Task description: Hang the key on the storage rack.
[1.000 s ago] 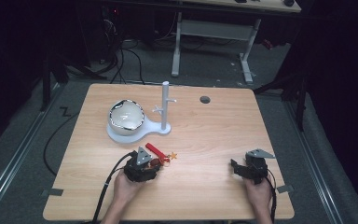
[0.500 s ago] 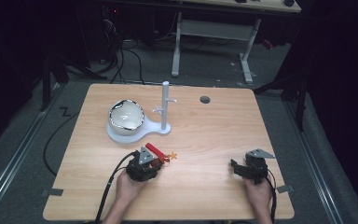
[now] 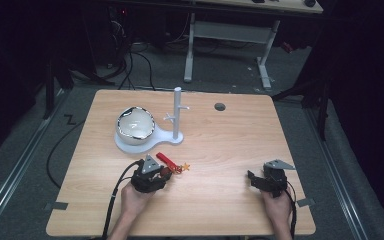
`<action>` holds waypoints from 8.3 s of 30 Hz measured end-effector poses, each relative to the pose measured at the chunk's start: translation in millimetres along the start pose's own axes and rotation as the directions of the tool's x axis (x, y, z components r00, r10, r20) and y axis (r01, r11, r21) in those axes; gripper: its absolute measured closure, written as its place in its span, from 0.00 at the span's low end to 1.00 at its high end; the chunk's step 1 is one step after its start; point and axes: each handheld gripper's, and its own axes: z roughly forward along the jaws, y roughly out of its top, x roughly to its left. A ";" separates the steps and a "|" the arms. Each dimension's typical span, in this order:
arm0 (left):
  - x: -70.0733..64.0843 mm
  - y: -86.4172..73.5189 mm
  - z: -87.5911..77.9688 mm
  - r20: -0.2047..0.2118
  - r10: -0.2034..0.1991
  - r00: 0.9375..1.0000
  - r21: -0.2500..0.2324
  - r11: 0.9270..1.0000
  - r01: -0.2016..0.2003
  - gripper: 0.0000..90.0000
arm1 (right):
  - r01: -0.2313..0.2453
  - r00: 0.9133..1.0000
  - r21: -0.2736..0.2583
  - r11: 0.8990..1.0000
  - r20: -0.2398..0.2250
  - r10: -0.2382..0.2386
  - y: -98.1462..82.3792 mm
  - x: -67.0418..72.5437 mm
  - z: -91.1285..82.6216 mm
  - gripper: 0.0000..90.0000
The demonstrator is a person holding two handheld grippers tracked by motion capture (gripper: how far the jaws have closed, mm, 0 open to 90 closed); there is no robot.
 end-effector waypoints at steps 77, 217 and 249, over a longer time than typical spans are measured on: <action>51.4 109.2 -76.0 -0.053 -0.144 0.988 -0.263 0.957 0.126 0.64 | -0.001 1.000 0.001 1.000 -0.002 0.001 0.0 -0.7 -0.1 0.34; 53.3 68.4 -6.1 -0.137 -0.152 0.979 -0.122 0.983 0.135 0.45 | 0.006 1.000 0.000 1.000 -0.002 -0.006 0.0 -0.4 0.0 0.34; 44.9 37.3 -53.7 -0.130 -0.206 0.970 -0.215 0.961 0.175 0.44 | 0.005 1.000 0.000 1.000 -0.001 -0.005 -0.1 -0.2 -0.1 0.34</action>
